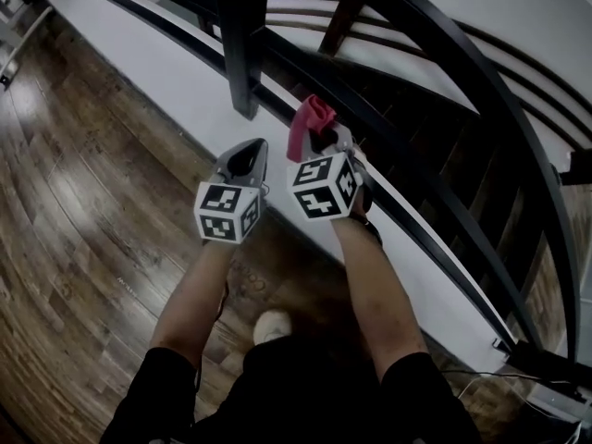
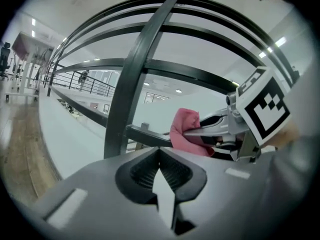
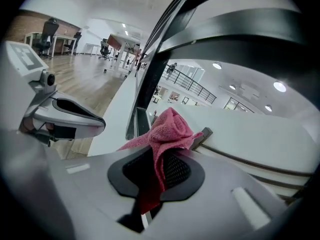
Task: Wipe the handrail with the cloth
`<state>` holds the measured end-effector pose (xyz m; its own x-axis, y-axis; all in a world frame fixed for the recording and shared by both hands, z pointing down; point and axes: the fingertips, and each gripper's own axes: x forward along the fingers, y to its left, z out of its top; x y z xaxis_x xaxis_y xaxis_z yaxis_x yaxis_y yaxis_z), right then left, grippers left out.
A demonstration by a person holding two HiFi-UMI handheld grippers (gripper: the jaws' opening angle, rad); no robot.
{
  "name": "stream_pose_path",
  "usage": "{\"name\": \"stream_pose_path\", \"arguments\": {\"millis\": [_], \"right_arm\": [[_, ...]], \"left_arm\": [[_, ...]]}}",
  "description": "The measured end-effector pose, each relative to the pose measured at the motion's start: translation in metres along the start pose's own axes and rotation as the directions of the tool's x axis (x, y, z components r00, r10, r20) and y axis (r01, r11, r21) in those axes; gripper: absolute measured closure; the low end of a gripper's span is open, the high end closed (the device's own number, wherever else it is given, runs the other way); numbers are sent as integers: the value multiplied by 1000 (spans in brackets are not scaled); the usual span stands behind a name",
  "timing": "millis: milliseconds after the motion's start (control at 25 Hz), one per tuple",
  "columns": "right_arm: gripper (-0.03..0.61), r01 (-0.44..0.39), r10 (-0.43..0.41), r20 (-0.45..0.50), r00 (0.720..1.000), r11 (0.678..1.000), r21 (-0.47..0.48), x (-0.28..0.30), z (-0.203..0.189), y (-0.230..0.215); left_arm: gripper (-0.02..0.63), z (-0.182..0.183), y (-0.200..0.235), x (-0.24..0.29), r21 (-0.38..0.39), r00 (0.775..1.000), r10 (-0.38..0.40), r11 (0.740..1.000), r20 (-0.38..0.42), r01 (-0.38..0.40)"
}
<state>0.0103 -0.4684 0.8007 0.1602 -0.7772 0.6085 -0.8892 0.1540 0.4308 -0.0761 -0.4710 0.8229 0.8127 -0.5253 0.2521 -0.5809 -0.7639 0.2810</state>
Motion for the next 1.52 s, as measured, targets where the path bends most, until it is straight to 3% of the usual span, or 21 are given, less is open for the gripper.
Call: {"name": "stream_pose_path", "arguments": {"millis": [200, 360, 720, 1040, 1200, 1520], "right_arm": [[538, 18, -18, -37, 999, 1000, 16, -19, -27, -9], [538, 39, -38, -52, 998, 999, 20, -37, -48, -21], [538, 82, -78, -81, 994, 996, 42, -70, -99, -37], [538, 124, -110, -148, 983, 988, 90, -101, -143, -53], [538, 133, -113, -160, 981, 984, 118, -113, -159, -59], [538, 132, -121, -189, 975, 990, 51, -140, -190, -65]], "left_arm": [[614, -2, -35, 2, 33, 998, -61, 998, -21, 62], [614, -4, -51, 3, 42, 998, -51, 998, -19, 52], [614, -11, -105, 6, 75, 993, -118, 990, -31, 120], [614, -16, -154, 5, 116, 978, -204, 971, -44, 208], [614, -26, -181, 11, 139, 980, -186, 971, -68, 194], [614, -31, -226, 12, 160, 962, -263, 949, -67, 271]]}}
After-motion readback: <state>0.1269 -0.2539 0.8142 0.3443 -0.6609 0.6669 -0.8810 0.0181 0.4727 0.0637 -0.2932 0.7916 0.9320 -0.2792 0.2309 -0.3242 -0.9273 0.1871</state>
